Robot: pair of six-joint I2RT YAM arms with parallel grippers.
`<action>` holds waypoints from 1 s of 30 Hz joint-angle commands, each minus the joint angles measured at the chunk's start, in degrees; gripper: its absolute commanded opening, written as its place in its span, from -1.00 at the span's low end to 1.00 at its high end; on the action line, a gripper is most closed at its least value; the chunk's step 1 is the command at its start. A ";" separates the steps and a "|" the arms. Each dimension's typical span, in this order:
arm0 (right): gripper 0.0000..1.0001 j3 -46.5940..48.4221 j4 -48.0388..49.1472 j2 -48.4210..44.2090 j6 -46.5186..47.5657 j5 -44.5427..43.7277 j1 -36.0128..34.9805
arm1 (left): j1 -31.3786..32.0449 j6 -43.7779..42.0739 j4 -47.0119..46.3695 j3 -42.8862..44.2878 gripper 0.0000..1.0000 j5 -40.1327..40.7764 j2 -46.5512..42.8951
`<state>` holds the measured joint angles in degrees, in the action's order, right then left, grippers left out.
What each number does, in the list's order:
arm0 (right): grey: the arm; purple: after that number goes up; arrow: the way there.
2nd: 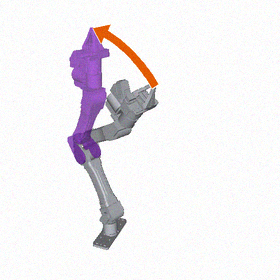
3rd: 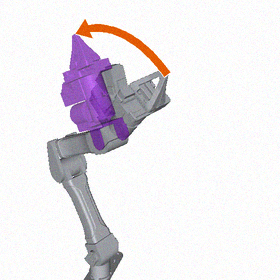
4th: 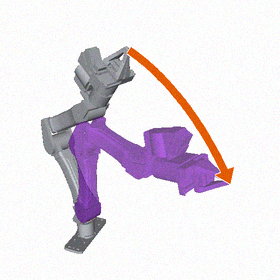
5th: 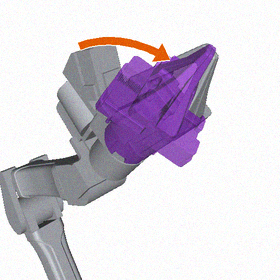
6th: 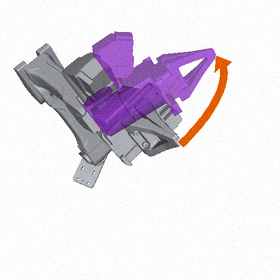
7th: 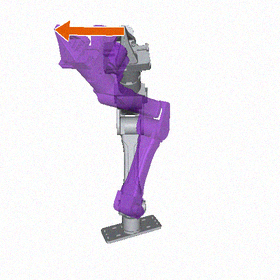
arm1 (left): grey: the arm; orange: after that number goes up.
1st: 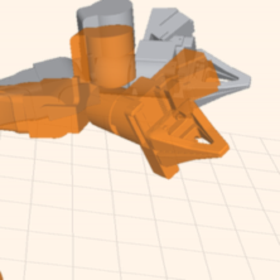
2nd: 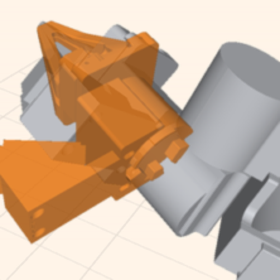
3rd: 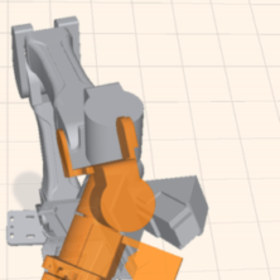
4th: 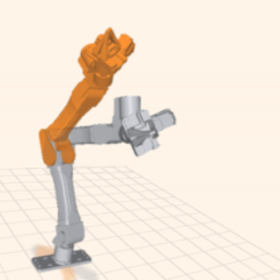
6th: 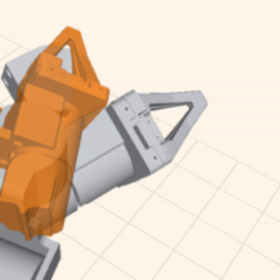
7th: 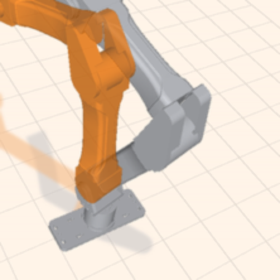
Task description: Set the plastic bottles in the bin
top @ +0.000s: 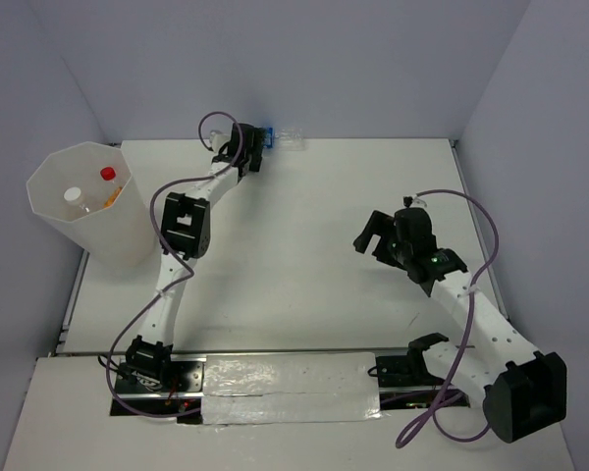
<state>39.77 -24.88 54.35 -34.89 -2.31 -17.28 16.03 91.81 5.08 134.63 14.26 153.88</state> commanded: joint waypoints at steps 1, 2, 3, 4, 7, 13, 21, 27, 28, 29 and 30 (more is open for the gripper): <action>0.99 2.07 -0.08 2.24 0.44 0.72 -0.21 | -1.00 2.50 -11.99 0.91 0.95 -1.59 1.77; 0.99 2.24 -0.16 2.78 0.44 0.90 -0.21 | -1.00 2.93 -12.98 1.25 0.95 -1.87 3.51; 0.99 2.33 -0.16 3.30 0.62 1.16 -0.21 | -1.18 3.11 -12.73 3.25 0.95 -1.96 4.49; 0.99 2.50 -0.25 4.27 0.70 1.25 -0.21 | -1.27 3.29 -12.73 3.97 0.95 -1.96 5.28; 0.99 2.86 0.01 5.33 0.53 1.60 -0.21 | -1.62 4.78 -13.51 4.33 0.95 -1.61 6.95; 0.99 2.86 0.98 5.94 -0.17 3.35 -0.21 | -1.71 7.59 -11.76 8.54 0.91 0.41 10.90; 0.99 2.77 1.51 6.91 -0.61 3.89 -0.21 | -1.35 10.40 -9.48 11.10 0.66 2.88 12.32; 0.99 2.86 1.94 7.18 -0.88 3.97 -0.21 | -1.27 7.07 -11.66 5.93 0.26 1.83 8.55; 0.99 2.68 2.12 7.09 -0.96 4.06 -0.21 | -1.27 6.72 -12.37 2.69 0.24 1.56 6.36; 0.99 2.51 2.12 7.00 -0.96 4.15 -0.21 | -1.27 6.28 -13.16 1.09 0.17 1.12 5.30; 0.99 2.42 2.21 6.83 -0.96 4.24 -0.21 | -1.27 5.49 -14.56 -0.23 0.14 0.25 4.16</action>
<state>39.88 -24.71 61.49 -35.20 1.37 -17.26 14.55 100.62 -8.78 138.30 15.29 162.71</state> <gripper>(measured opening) 0.994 0.700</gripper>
